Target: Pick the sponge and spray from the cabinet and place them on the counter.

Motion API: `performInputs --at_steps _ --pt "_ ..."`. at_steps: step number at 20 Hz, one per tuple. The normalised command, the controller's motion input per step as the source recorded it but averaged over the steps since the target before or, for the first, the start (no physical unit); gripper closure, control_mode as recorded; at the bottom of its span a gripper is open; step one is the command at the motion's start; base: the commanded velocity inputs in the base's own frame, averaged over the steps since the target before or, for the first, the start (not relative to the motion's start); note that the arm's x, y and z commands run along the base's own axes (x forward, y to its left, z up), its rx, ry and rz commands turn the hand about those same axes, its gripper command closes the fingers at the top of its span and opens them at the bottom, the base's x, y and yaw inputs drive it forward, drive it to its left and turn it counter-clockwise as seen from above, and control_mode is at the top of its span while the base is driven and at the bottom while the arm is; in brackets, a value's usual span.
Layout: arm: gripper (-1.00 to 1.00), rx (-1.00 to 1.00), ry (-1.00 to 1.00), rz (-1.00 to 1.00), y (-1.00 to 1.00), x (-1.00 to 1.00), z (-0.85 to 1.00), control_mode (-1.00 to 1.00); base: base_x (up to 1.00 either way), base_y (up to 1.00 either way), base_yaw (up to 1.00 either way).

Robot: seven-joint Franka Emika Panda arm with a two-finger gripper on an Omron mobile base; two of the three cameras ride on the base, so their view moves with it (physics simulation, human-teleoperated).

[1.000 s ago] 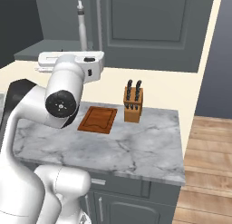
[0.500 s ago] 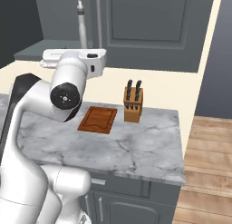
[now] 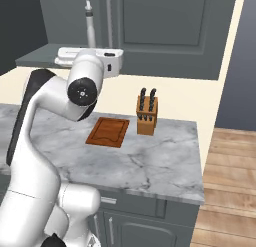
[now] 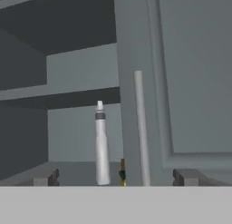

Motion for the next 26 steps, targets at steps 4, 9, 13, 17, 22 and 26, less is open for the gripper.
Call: performInputs --at_steps 4,9,13,17,22,26 --pt "-1.0 0.05 0.04 0.0 0.0 0.66 0.0 -1.0 0.0 0.0 0.0" --pt "-1.0 0.06 0.06 0.0 -0.01 0.67 -0.02 -1.0 0.0 0.0 0.0" --pt "-1.0 0.07 0.05 0.0 -0.04 0.6 -0.03 -1.0 0.0 0.0 0.0" --pt "-1.0 0.09 0.04 0.0 -0.08 0.53 -0.01 -1.0 0.0 0.0 0.0" --pt "-1.0 0.08 0.05 0.0 -0.06 0.57 -0.04 -1.0 0.0 0.0 0.0" --pt "-1.0 0.06 0.04 0.0 -0.04 0.58 -0.07 -1.0 0.0 0.0 0.0"
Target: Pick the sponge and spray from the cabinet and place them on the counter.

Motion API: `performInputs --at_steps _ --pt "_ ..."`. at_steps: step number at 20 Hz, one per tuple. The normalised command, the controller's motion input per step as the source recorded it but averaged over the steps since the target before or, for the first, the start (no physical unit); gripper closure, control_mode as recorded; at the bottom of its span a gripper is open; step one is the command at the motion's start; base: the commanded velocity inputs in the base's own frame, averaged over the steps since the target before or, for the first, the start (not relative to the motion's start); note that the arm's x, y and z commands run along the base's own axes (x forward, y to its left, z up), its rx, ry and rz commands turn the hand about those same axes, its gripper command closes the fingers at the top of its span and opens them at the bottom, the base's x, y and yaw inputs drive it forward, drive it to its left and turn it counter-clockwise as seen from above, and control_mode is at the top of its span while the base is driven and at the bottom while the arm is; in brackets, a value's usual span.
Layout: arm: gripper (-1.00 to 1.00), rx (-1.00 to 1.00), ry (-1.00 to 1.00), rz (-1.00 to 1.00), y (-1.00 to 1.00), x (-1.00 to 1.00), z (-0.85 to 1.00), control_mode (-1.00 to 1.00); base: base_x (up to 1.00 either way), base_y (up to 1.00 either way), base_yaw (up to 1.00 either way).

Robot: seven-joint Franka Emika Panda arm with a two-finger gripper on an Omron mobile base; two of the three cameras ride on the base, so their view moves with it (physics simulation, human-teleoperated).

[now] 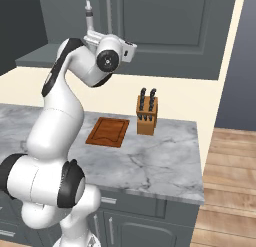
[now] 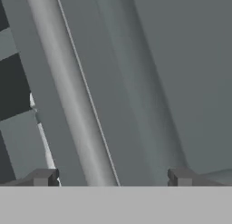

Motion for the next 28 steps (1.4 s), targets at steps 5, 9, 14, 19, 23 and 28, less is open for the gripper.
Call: performInputs --at_steps 5,9,14,19,23,28 --pt "-1.0 0.05 0.02 0.0 -0.04 0.57 -0.08 -1.0 0.0 0.0 0.0" --pt "-1.0 0.03 0.02 0.0 -0.01 0.53 -0.1 -1.0 0.0 0.0 0.0" --pt "1.0 -0.02 0.04 0.0 0.01 0.33 -0.08 -1.0 0.0 0.0 0.0" --pt "1.0 0.0 0.0 0.0 0.0 0.0 0.0 -1.0 0.0 0.0 0.0" --pt "1.0 0.0 0.0 0.0 -0.01 0.0 0.0 -1.0 0.0 0.0 0.0" --pt "1.0 0.0 0.02 0.0 -0.16 -0.08 0.04 -1.0 0.0 0.0 0.0"
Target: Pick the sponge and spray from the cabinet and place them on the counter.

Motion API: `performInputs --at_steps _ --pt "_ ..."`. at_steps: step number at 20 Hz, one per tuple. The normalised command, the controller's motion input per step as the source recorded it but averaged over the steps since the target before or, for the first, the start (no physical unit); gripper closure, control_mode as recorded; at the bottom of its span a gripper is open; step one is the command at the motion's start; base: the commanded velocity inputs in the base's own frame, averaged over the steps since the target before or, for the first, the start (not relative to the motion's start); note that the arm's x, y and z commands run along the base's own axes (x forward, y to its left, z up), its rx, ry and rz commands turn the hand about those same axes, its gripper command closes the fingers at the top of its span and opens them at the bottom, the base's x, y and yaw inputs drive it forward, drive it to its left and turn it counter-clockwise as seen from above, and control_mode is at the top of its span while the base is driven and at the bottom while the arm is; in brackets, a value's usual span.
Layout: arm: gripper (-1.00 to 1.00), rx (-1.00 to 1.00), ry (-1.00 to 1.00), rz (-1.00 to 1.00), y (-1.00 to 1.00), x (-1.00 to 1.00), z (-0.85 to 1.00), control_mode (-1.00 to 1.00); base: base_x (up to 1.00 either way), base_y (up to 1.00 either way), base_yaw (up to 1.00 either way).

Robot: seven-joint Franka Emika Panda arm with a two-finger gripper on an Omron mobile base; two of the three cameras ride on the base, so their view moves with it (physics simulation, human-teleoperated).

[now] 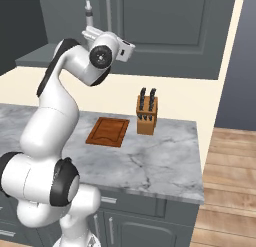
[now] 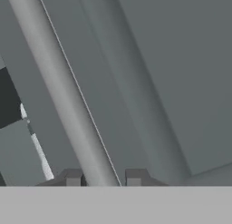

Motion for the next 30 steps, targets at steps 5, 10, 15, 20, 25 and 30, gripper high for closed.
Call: performInputs --at_steps 5,10,15,20,25,30 --pt "1.0 0.0 0.01 0.0 -0.35 -0.28 0.14 -1.0 0.0 0.0 0.0" --pt "1.0 0.0 0.03 0.0 -0.47 -0.37 0.23 -1.0 0.0 0.0 0.0" --pt "1.0 0.0 0.05 0.0 -0.55 -0.42 0.27 -1.0 0.0 0.0 0.0" --pt "1.0 0.01 0.04 0.0 -0.64 -0.55 0.31 -1.0 0.0 0.0 0.0" --pt "1.0 0.02 0.0 0.0 -0.73 -0.68 0.26 -1.0 0.0 0.0 0.0" --pt "1.0 0.02 0.0 0.0 -0.77 -0.71 0.29 -1.0 0.0 0.0 0.0"
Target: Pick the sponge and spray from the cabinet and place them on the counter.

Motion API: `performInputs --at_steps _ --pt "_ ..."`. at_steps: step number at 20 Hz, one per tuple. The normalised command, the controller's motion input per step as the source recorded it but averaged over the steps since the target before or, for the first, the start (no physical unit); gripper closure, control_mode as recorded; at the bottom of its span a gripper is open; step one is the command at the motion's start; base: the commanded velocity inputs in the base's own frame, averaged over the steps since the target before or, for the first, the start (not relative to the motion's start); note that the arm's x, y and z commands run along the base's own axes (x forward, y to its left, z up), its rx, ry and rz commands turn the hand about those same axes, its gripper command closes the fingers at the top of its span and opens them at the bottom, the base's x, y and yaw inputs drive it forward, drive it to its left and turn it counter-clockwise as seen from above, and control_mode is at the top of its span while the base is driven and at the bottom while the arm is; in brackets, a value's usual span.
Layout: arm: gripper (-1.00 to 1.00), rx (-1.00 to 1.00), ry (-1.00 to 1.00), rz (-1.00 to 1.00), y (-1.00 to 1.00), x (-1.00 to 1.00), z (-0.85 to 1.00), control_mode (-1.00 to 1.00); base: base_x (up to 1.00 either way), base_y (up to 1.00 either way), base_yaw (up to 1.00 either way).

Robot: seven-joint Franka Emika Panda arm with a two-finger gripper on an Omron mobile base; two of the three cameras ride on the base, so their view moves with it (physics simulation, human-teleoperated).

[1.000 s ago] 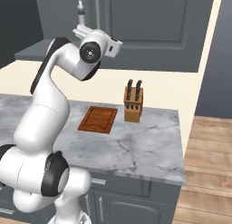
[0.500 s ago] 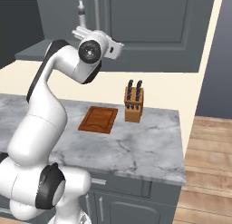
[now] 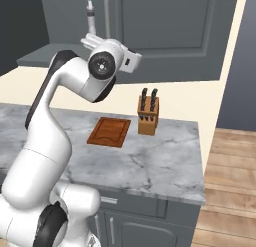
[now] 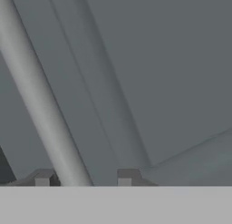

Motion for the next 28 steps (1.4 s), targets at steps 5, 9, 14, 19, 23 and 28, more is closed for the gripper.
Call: performInputs --at_steps 5,9,14,19,23,28 --pt "1.0 0.02 0.0 0.0 -0.78 -0.72 0.31 -1.0 0.0 0.0 0.0" --pt "1.0 0.02 0.0 0.0 -0.8 -0.74 0.33 -1.0 0.0 0.0 0.0" --pt "1.0 0.02 0.0 0.0 -0.82 -0.77 0.31 -1.0 0.0 0.0 0.0" --pt "1.0 0.01 0.0 0.0 -0.84 -0.74 0.3 -1.0 0.0 0.0 0.0" --pt "1.0 0.01 0.0 0.0 -0.87 -0.72 0.29 -1.0 0.0 0.0 0.0" --pt "1.0 0.02 0.0 0.0 -0.88 -0.62 0.25 -1.0 0.0 0.0 0.0"
